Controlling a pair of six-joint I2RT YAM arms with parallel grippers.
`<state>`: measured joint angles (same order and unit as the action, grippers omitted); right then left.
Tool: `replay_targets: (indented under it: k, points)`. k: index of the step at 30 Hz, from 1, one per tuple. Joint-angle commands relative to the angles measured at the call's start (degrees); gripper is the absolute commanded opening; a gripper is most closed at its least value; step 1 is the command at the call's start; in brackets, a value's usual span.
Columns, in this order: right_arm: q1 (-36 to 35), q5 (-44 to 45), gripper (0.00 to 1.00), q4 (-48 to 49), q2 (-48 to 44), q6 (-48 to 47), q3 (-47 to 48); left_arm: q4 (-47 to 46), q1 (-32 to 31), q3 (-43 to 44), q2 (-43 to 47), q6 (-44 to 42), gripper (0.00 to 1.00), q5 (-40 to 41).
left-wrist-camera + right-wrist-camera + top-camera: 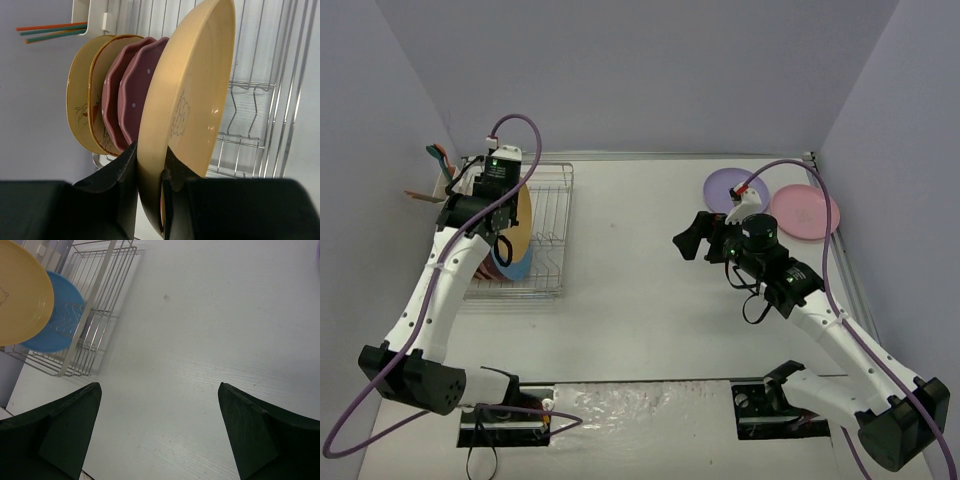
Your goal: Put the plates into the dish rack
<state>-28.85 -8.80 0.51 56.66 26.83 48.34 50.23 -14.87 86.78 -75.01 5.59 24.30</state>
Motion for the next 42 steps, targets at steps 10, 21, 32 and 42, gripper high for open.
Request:
replay_targets:
  k: [10, 21, 32, 42]
  points:
    - [2.16, -0.46, 1.0, 2.15, -3.22, -0.11, -2.23, -7.06, 0.2, -0.17, -4.39, -4.95, 0.0, 9.36]
    - [2.83, -0.59, 1.0, 2.22, -4.1, 0.64, -3.31, -11.65, 0.2, -7.56, -5.54, -4.66, 0.0, 6.44]
    - [3.01, -0.26, 1.0, 2.26, -3.53, 1.17, -3.64, -13.96, 0.37, -10.43, -6.18, -3.92, 0.37, 6.31]
    - [3.93, 4.89, 1.0, 2.13, -1.68, 2.72, -1.33, -11.02, 0.2, -4.2, 0.43, -2.4, 0.65, -0.7]
